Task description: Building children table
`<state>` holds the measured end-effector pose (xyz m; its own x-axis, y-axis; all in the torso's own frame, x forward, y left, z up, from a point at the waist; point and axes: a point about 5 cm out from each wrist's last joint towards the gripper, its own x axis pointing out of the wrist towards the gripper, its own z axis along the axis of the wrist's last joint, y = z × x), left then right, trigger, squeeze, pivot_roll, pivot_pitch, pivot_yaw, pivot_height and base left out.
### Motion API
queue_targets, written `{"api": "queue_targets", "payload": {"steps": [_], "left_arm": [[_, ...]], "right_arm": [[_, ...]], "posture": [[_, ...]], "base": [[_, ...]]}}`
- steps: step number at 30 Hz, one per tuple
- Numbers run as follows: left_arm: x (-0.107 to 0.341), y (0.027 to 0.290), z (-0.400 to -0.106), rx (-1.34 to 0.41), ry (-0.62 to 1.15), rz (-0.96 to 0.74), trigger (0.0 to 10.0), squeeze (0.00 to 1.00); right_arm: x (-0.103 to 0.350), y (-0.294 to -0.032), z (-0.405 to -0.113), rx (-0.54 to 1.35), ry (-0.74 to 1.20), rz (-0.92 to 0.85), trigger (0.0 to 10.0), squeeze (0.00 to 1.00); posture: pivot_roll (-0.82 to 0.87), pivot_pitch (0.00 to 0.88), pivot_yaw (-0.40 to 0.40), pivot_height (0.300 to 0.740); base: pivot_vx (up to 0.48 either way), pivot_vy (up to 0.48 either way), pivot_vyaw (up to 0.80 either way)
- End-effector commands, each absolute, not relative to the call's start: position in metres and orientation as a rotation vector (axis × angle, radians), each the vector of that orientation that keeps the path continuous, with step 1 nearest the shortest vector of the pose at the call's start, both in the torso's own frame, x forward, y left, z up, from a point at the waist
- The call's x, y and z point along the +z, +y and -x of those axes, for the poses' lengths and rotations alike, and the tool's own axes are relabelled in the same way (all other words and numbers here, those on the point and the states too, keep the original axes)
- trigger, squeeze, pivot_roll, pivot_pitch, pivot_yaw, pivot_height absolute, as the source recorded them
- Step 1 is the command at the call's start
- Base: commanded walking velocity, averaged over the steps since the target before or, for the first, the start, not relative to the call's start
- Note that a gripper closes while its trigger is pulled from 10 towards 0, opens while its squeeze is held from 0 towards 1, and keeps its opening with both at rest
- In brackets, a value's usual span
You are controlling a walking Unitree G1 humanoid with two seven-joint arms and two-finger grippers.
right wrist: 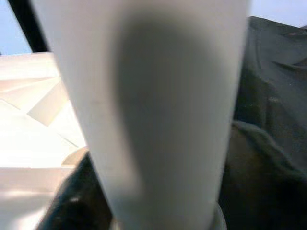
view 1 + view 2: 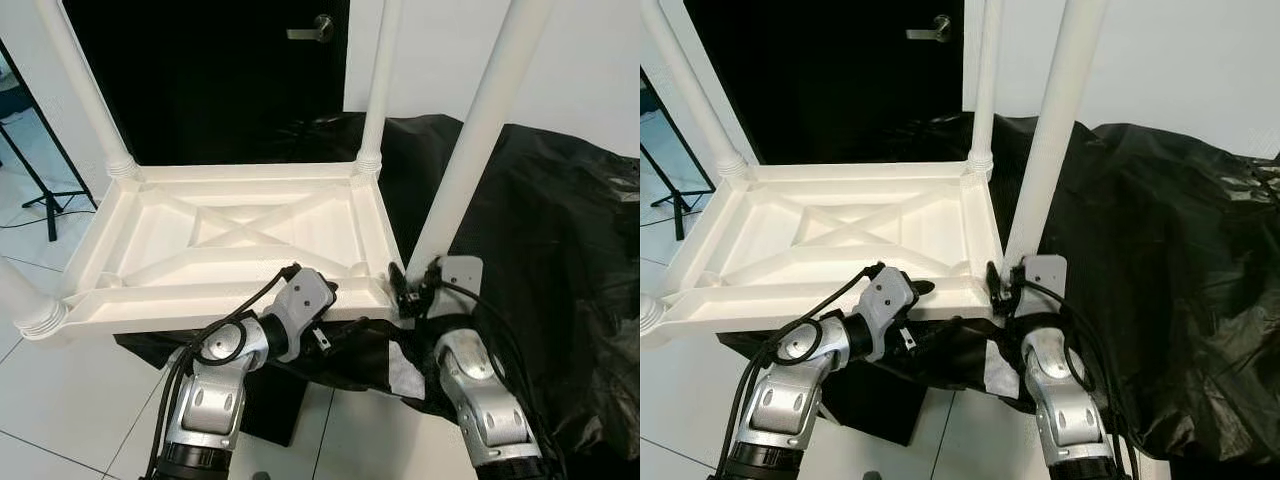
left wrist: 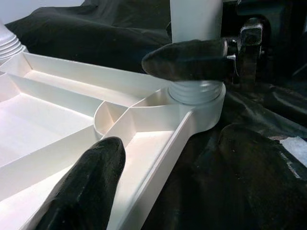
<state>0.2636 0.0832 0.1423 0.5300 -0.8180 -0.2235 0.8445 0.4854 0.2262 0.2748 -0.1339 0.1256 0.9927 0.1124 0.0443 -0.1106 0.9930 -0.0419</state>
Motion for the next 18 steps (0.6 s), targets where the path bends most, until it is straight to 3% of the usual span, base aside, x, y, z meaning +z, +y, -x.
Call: {"api": "queue_targets", "payload": {"steps": [1,8,9,18], "left_arm": [[0.143,0.087,-0.270,-0.853,0.065,-0.337,10.0,0.00],[0.143,0.087,-0.269,-0.854,0.064,-0.336,10.0,0.00],[0.144,0.087,-0.270,-0.852,0.063,-0.336,10.0,0.00],[0.147,0.087,-0.273,-0.843,0.054,-0.334,10.0,0.00]], "right_arm": [[0.126,-0.146,-0.272,0.176,-0.055,0.015,10.0,1.00],[0.135,-0.166,-0.279,0.427,-0.086,0.047,10.0,1.00],[0.135,-0.166,-0.282,0.493,-0.080,0.063,10.0,0.00],[0.139,-0.156,-0.309,0.752,-0.042,0.118,10.0,0.00]], "posture": [[0.02,0.000,-0.020,0.740],[0.02,0.000,-0.018,0.740],[0.02,0.000,-0.016,0.740],[0.04,0.000,-0.019,0.740]], "base": [[0.000,0.000,0.00],[0.000,0.000,0.00],[0.000,0.000,0.00],[0.000,0.000,0.00]]}}
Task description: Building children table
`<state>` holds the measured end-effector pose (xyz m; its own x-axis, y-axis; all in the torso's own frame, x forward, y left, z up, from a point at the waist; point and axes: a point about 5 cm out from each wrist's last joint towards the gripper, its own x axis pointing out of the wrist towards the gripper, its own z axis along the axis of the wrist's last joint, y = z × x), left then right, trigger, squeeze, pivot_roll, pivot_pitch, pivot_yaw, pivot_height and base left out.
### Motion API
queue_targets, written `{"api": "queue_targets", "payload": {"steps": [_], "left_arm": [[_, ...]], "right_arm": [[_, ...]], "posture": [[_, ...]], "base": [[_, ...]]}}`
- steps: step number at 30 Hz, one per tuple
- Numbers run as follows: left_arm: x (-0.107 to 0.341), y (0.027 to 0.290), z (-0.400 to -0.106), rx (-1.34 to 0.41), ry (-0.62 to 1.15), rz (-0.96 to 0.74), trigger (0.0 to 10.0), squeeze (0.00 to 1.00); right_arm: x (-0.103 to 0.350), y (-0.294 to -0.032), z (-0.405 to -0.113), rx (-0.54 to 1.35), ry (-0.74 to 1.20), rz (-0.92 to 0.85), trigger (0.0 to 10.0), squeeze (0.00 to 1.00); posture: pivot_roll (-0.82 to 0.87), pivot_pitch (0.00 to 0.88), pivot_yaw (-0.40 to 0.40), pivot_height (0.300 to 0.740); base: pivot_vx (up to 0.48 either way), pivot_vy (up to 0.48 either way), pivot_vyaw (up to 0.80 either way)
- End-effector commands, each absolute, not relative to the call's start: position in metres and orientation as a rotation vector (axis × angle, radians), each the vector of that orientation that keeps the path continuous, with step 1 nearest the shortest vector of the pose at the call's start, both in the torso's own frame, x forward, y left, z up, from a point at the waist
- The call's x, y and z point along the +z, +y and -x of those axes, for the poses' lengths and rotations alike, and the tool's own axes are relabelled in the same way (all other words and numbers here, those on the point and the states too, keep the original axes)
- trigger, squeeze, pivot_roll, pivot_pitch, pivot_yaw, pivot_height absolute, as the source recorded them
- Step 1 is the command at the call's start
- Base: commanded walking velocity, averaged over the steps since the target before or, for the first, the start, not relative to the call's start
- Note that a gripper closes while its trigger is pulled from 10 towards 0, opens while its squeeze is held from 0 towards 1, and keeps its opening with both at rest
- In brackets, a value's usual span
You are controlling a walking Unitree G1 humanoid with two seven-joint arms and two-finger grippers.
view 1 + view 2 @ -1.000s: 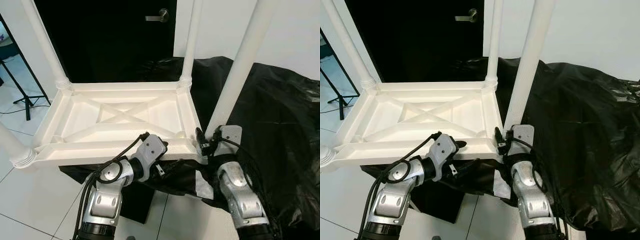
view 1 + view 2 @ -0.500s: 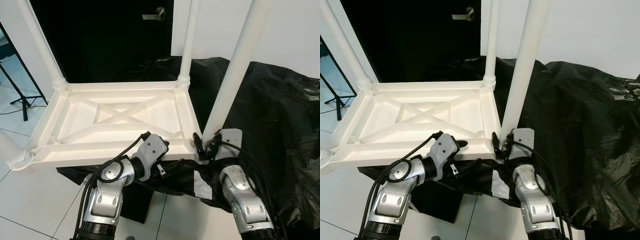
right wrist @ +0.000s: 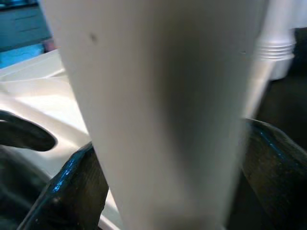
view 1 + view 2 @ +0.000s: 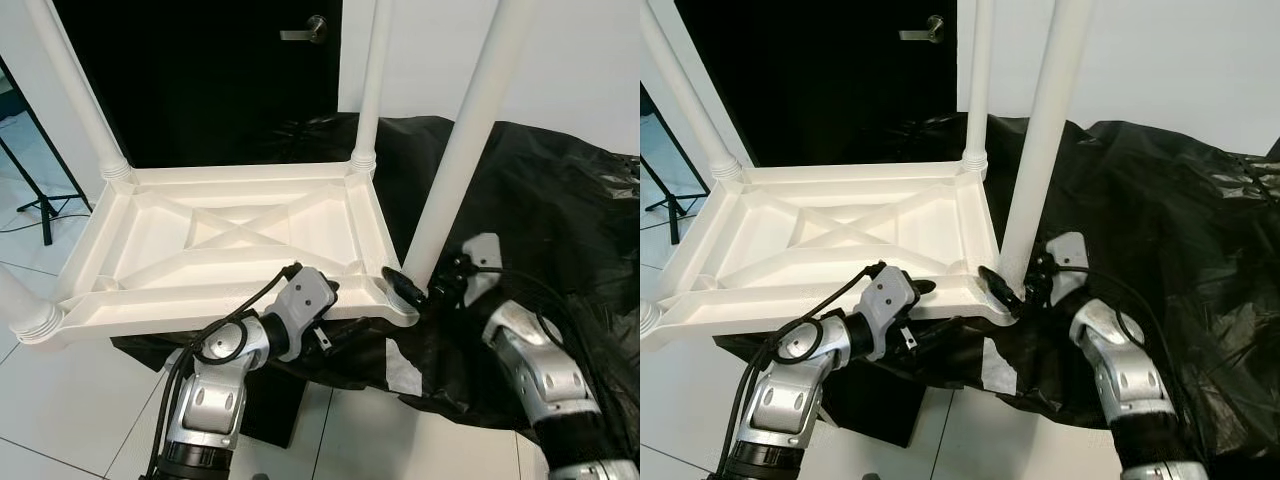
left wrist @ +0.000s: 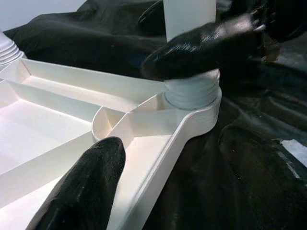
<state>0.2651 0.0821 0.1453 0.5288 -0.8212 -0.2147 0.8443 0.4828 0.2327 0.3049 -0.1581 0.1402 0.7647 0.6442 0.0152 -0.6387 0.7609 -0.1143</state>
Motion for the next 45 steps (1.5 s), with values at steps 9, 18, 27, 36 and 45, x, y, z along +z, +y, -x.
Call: {"api": "queue_targets", "payload": {"steps": [9,18,27,36,45], "left_arm": [[0.148,0.088,-0.273,-0.828,0.051,-0.331,10.0,0.00],[0.147,0.087,-0.272,-0.826,0.053,-0.328,10.0,0.00],[0.145,0.086,-0.272,-0.839,0.062,-0.326,10.0,0.00],[0.143,0.086,-0.269,-0.844,0.071,-0.323,10.0,0.00],[0.142,0.084,-0.268,-0.850,0.071,-0.324,10.0,0.00]], "right_arm": [[0.135,-0.152,-0.315,0.847,-0.009,0.162,0.0,0.00],[0.127,-0.161,-0.310,0.835,0.019,0.148,0.0,0.00],[0.118,-0.161,-0.303,0.638,0.033,0.193,10.0,0.00],[0.105,-0.149,-0.290,0.367,0.060,0.103,10.0,0.00],[0.103,-0.138,-0.281,0.176,0.084,0.068,10.0,0.00]], "posture": [[0.05,0.000,-0.035,0.740],[0.03,0.000,-0.029,0.740],[0.02,0.000,-0.028,0.740],[0.02,0.000,-0.019,0.740],[0.02,0.000,-0.021,0.740]], "base": [[0.000,0.000,0.00],[0.000,0.000,0.00],[0.000,0.000,0.00],[0.000,0.000,0.00],[0.000,0.000,0.00]]}}
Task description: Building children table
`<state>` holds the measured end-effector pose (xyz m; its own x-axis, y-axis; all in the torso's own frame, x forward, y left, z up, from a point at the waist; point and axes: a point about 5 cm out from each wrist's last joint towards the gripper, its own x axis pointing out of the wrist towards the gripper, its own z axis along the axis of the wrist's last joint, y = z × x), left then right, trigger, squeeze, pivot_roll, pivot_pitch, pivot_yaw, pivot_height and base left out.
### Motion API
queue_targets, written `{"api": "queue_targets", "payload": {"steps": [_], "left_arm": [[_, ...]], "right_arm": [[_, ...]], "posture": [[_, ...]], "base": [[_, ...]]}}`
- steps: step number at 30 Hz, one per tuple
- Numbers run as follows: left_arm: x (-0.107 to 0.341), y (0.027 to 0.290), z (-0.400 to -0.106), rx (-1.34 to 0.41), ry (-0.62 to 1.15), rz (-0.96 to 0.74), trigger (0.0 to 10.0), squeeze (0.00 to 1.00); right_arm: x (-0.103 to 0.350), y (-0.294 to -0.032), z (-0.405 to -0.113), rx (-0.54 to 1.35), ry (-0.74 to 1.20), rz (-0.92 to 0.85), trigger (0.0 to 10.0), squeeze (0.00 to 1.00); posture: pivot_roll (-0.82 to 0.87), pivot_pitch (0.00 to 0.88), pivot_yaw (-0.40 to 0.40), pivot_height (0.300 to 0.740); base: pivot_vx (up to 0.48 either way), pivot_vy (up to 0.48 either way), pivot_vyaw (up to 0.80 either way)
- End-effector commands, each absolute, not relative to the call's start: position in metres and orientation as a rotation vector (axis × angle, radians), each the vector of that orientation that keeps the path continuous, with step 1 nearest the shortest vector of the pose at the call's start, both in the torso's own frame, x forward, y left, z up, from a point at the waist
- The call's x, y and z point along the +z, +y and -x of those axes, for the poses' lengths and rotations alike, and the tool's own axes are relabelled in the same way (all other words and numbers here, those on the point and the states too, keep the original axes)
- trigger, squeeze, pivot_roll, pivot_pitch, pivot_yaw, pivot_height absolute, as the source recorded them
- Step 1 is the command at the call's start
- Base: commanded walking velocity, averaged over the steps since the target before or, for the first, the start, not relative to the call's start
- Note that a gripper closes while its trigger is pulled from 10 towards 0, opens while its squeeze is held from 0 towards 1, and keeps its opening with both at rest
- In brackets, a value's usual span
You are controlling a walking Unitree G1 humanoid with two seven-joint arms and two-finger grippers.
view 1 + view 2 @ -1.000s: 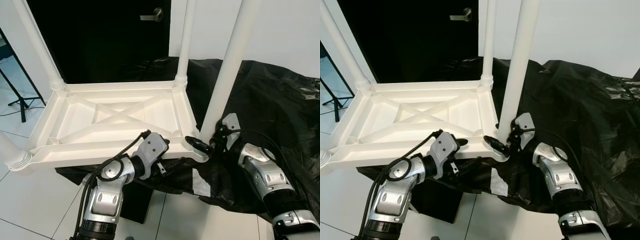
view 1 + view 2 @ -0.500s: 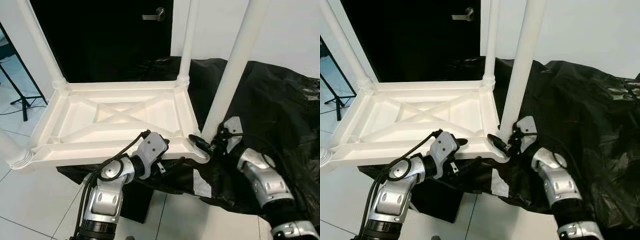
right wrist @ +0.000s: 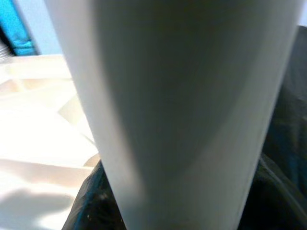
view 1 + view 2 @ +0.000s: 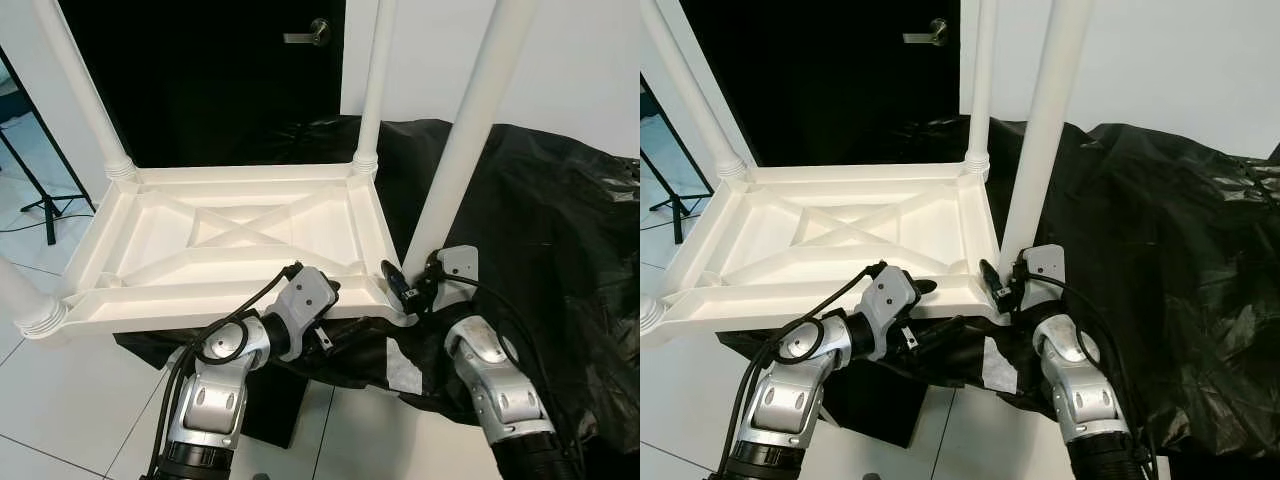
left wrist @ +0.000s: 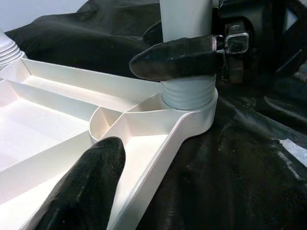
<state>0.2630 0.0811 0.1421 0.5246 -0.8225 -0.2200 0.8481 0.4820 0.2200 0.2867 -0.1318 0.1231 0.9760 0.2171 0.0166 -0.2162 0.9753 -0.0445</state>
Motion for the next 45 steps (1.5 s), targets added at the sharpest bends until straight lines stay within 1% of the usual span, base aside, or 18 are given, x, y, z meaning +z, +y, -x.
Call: {"api": "queue_targets", "payload": {"steps": [1,5,10,11,15,16,17,28,30,34,45], "left_arm": [[0.142,0.084,-0.268,-0.850,0.071,-0.324,10.0,0.00],[0.142,0.084,-0.269,-0.844,0.069,-0.321,10.0,0.00],[0.142,0.084,-0.270,-0.832,0.066,-0.317,10.0,0.00],[0.142,0.083,-0.270,-0.832,0.066,-0.317,10.0,0.00],[0.142,0.082,-0.269,-0.835,0.066,-0.318,10.0,0.00],[0.142,0.082,-0.269,-0.837,0.065,-0.318,10.0,0.00],[0.142,0.081,-0.270,-0.838,0.064,-0.321,10.0,0.00],[0.147,0.076,-0.276,-0.833,0.036,-0.322,10.0,0.00],[0.146,0.075,-0.279,-0.822,0.029,-0.321,10.0,0.00],[0.147,0.073,-0.282,-0.811,0.018,-0.322,10.0,0.00],[0.146,0.073,-0.284,-0.817,0.017,-0.324,10.0,0.00]], "right_arm": [[0.103,-0.138,-0.281,0.176,0.084,0.068,10.0,0.00],[0.101,-0.134,-0.276,0.123,0.103,0.036,10.0,0.00],[0.102,-0.132,-0.271,0.084,0.101,0.034,10.0,0.00],[0.103,-0.131,-0.271,0.088,0.101,0.036,10.0,1.00],[0.105,-0.132,-0.271,0.097,0.088,0.046,10.0,1.00],[0.107,-0.133,-0.272,0.103,0.076,0.053,10.0,0.87],[0.108,-0.135,-0.273,0.111,0.071,0.066,10.0,0.00],[0.119,-0.147,-0.280,0.150,0.045,0.146,10.0,0.00],[0.123,-0.154,-0.281,0.143,0.049,0.173,10.0,0.00],[0.128,-0.162,-0.281,0.131,0.048,0.197,10.0,0.00],[0.131,-0.169,-0.280,0.135,0.057,0.232,10.0,0.00]], "posture": [[0.02,0.000,-0.021,0.740],[0.02,0.000,-0.042,0.740],[0.02,0.000,-0.046,0.740],[0.02,0.000,-0.049,0.740],[0.01,0.000,-0.050,0.740],[0.01,0.000,-0.051,0.740],[0.01,0.000,-0.052,0.740],[-0.01,0.000,-0.086,0.740],[-0.02,0.000,-0.132,0.740],[-0.03,0.000,-0.139,0.740],[-0.05,0.000,-0.140,0.740]], "base": [[0.000,0.000,0.00],[0.000,0.000,0.00],[0.000,0.000,0.00],[0.000,0.000,0.00],[0.000,0.000,0.00],[0.000,0.000,0.00],[0.000,0.000,0.00],[0.000,0.000,0.00],[0.000,0.000,0.00],[0.000,0.000,0.00],[0.000,0.000,0.00]]}}
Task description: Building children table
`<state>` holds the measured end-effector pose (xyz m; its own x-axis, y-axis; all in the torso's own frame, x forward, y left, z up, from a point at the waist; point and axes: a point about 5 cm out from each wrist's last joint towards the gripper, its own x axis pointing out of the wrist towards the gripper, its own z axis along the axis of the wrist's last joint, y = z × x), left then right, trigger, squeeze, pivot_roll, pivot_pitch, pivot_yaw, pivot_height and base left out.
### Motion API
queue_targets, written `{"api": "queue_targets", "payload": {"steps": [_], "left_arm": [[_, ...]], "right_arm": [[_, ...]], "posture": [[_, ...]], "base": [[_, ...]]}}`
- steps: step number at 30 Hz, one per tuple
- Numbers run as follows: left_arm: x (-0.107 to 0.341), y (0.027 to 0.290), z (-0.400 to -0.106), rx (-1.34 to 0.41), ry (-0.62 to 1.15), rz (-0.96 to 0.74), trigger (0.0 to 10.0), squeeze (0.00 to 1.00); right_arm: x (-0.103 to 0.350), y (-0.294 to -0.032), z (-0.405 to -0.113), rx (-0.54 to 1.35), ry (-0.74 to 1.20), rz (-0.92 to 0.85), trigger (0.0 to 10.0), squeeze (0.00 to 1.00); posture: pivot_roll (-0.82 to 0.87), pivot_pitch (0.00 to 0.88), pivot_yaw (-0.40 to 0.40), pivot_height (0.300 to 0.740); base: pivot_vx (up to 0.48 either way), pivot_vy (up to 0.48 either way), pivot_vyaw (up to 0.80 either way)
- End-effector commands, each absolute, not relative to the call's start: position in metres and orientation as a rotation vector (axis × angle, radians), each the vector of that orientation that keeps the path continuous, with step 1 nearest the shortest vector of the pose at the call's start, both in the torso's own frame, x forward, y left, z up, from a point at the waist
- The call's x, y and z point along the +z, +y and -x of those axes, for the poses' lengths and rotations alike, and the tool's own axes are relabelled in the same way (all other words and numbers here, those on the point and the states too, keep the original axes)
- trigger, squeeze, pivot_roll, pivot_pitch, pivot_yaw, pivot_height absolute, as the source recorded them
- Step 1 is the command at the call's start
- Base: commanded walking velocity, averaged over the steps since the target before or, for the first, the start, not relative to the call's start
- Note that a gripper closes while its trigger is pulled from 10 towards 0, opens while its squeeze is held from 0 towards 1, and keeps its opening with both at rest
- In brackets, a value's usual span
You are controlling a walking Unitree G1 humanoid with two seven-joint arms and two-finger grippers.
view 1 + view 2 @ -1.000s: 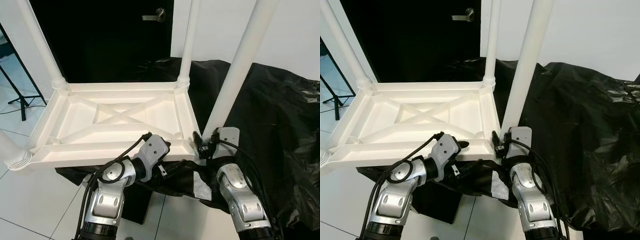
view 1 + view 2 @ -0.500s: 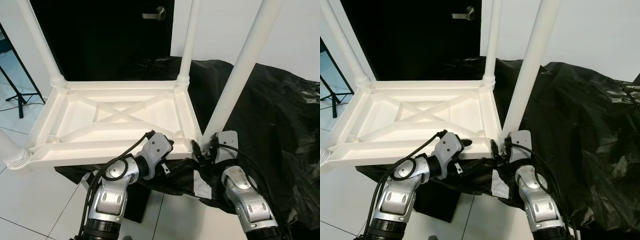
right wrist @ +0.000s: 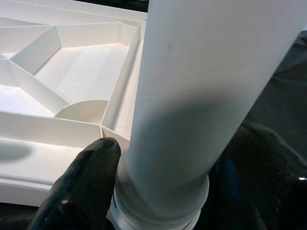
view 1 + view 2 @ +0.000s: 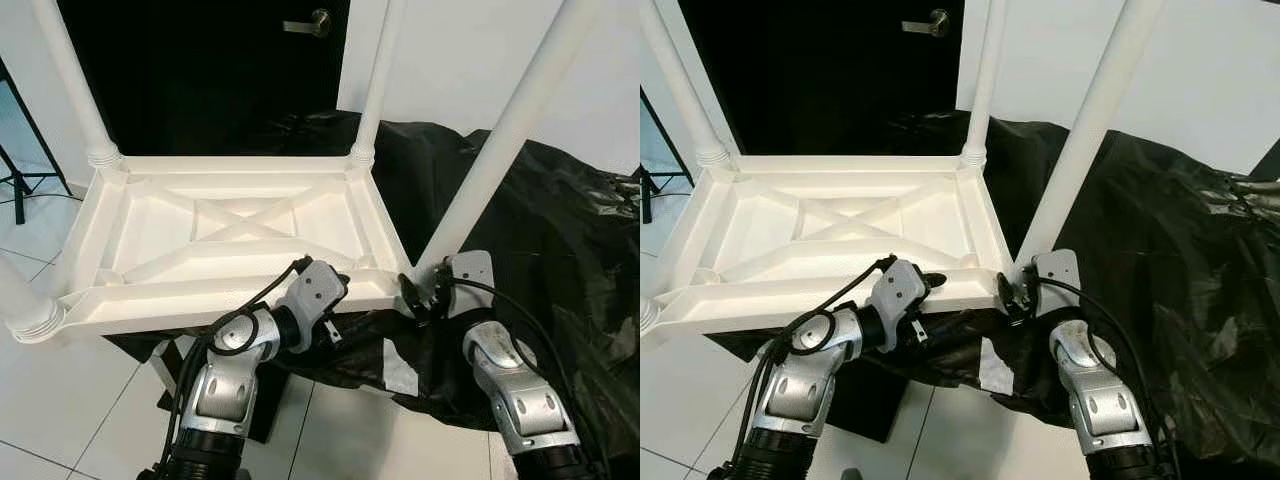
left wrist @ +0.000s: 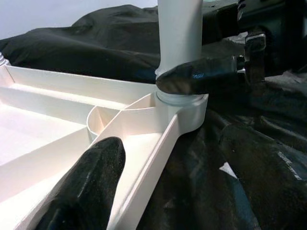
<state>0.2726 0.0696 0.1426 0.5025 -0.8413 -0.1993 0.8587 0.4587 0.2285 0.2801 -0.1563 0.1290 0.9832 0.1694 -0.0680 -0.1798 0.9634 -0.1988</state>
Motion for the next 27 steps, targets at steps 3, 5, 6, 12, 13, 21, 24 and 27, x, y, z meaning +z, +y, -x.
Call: {"api": "queue_targets", "payload": {"steps": [3,5,6,12,13,21,24,27], "left_arm": [[0.147,0.075,-0.285,-0.812,0.010,-0.337,10.0,0.00],[0.147,0.074,-0.285,-0.813,0.010,-0.336,10.0,0.00],[0.147,0.074,-0.285,-0.813,0.010,-0.336,10.0,0.00],[0.147,0.073,-0.285,-0.815,0.007,-0.331,10.0,0.00],[0.147,0.073,-0.285,-0.815,0.006,-0.331,10.0,0.00],[0.147,0.075,-0.283,-0.825,0.016,-0.329,10.0,0.00],[0.146,0.075,-0.282,-0.830,0.021,-0.333,10.0,0.00],[0.146,0.077,-0.280,-0.845,0.030,-0.338,10.0,0.00]], "right_arm": [[0.133,-0.172,-0.280,0.133,0.066,0.242,10.0,0.00],[0.133,-0.172,-0.280,0.132,0.066,0.243,10.0,0.00],[0.133,-0.172,-0.280,0.132,0.066,0.243,10.0,0.00],[0.135,-0.173,-0.280,0.127,0.063,0.242,10.0,0.00],[0.136,-0.173,-0.280,0.127,0.062,0.241,10.0,0.00],[0.137,-0.166,-0.277,0.176,0.022,0.195,10.0,0.00],[0.136,-0.163,-0.277,0.206,0.005,0.186,10.0,0.00],[0.135,-0.158,-0.280,0.307,-0.028,0.149,10.0,0.00]], "posture": [[-0.05,0.000,-0.142,0.740],[-0.05,0.000,-0.143,0.740],[-0.05,0.000,-0.143,0.740],[-0.05,0.000,-0.143,0.740],[-0.06,0.000,-0.143,0.740],[-0.04,0.000,-0.115,0.740],[-0.04,0.000,-0.111,0.740],[-0.03,0.000,-0.075,0.740]], "base": [[0.000,0.000,0.00],[0.000,0.000,0.00],[0.000,0.000,0.00],[0.000,0.000,0.00],[0.000,0.000,0.00],[0.000,0.000,0.00],[0.000,0.000,0.00],[0.000,0.000,0.00]]}}
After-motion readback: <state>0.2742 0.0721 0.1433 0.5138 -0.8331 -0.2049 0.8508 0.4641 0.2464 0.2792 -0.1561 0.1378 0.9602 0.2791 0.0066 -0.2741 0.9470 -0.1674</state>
